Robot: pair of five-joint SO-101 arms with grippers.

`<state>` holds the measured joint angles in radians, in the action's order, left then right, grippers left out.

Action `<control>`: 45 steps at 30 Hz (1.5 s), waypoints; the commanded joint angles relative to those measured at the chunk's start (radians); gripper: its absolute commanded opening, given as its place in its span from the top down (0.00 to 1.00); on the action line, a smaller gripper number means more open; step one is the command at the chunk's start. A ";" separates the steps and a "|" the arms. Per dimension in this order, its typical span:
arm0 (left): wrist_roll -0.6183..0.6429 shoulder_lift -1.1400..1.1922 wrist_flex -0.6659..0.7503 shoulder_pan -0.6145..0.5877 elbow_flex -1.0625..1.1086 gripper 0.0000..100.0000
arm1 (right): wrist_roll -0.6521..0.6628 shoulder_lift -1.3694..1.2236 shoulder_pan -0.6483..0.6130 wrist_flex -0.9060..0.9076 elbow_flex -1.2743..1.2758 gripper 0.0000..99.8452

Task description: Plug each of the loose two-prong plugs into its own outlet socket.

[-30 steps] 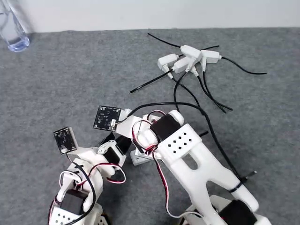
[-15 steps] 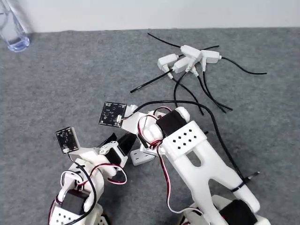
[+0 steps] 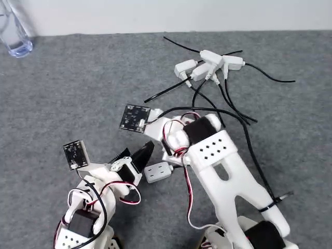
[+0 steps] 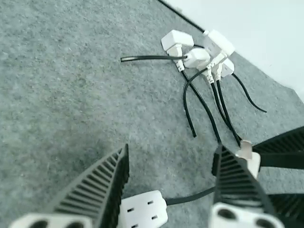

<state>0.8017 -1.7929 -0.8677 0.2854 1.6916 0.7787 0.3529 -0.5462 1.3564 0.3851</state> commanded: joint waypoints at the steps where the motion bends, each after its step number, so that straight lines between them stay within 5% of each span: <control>1: 0.002 -0.008 0.009 0.008 -0.007 0.73 | 0.018 -0.010 0.019 -0.018 0.003 0.99; 10: 0.002 -0.008 0.014 0.008 -0.007 0.73 | -0.049 -0.082 -0.140 -0.081 0.009 0.99; 45: 0.002 -0.008 0.011 -0.021 -0.007 0.73 | -0.064 0.173 -0.147 0.101 -0.143 0.99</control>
<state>0.8032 -1.8006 -0.8661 0.2685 1.6901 0.7265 0.4772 -0.6920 1.4515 0.3130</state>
